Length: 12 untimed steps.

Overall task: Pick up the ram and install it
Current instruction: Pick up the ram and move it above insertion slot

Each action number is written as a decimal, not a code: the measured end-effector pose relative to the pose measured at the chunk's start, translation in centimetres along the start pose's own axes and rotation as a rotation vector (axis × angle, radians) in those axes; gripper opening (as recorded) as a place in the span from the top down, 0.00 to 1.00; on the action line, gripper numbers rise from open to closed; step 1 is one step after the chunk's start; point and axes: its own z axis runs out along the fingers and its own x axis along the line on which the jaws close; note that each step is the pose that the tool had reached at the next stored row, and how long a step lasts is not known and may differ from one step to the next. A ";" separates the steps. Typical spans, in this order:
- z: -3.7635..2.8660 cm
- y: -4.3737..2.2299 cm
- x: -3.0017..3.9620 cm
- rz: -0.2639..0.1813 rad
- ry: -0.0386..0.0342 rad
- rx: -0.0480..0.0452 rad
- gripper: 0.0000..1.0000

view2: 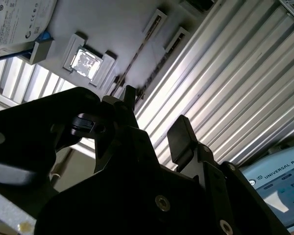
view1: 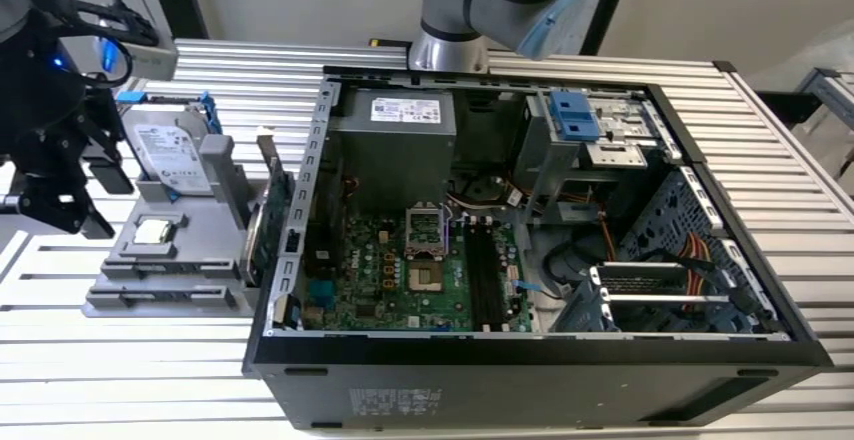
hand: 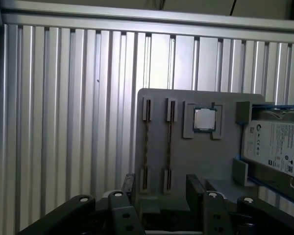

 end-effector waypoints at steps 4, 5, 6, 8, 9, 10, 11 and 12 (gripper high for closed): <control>0.40 -0.01 0.02 0.000 0.0000 -0.0001 0.00; 0.50 -0.01 0.02 0.000 0.0000 0.0000 0.00; 0.60 -0.01 0.03 0.000 0.0000 0.0000 0.00; 0.80 -0.01 0.04 0.000 0.0001 -0.0001 0.00; 0.91 -0.02 0.04 0.000 0.0000 0.0000 0.00; 1.01 -0.02 0.05 0.000 0.0000 0.0000 0.00; 1.13 -0.02 0.05 0.000 -0.0001 0.0000 0.00; 1.24 -0.02 0.06 0.000 0.0000 0.0000 0.00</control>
